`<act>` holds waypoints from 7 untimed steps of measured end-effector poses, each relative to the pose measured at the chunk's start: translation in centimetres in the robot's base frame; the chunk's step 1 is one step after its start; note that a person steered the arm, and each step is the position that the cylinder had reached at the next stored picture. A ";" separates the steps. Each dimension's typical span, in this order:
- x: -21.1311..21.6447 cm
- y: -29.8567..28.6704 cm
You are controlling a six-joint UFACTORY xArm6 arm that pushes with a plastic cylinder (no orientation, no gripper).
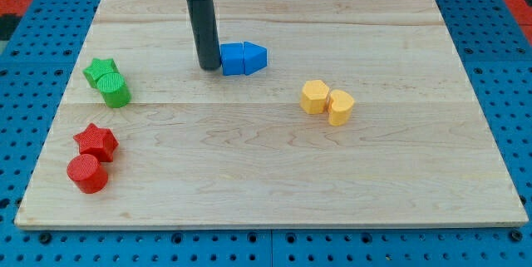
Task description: Slide the green blocks to the top left of the board
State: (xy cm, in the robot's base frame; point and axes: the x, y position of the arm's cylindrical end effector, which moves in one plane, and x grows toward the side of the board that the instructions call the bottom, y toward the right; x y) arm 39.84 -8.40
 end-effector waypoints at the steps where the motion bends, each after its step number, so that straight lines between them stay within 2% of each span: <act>1: 6.5 -7.1; 2: 5.3 -11.8; 3: 1.1 -13.9; 5: 0.0 -14.3; 6: 0.6 -18.5; 7: -0.5 -20.5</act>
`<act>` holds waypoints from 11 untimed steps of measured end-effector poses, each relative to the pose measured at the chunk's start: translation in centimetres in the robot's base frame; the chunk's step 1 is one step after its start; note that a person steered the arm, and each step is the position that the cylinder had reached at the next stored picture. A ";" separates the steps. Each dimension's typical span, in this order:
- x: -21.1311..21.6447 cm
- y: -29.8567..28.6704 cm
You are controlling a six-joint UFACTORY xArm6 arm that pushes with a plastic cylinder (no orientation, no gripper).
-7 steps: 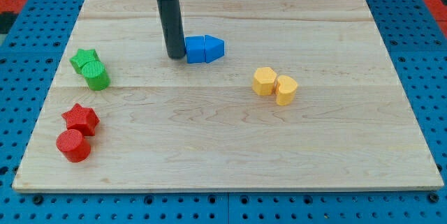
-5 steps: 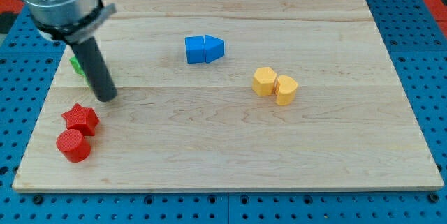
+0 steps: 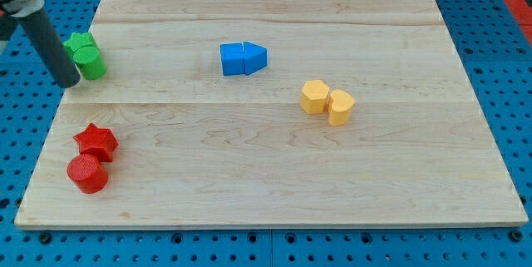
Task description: Slide the green blocks to the top left of the board
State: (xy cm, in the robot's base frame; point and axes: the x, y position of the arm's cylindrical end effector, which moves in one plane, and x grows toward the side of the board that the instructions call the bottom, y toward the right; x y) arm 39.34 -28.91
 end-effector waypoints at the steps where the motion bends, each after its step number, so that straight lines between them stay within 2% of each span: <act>1: -5.0 0.0; 2: -6.8 0.0; 3: -6.3 -1.5; 5: -11.7 0.9; 7: -10.9 -1.5; 9: 0.7 -0.2; 10: -0.3 3.2; 11: -6.7 6.2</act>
State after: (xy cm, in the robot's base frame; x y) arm 32.63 -22.75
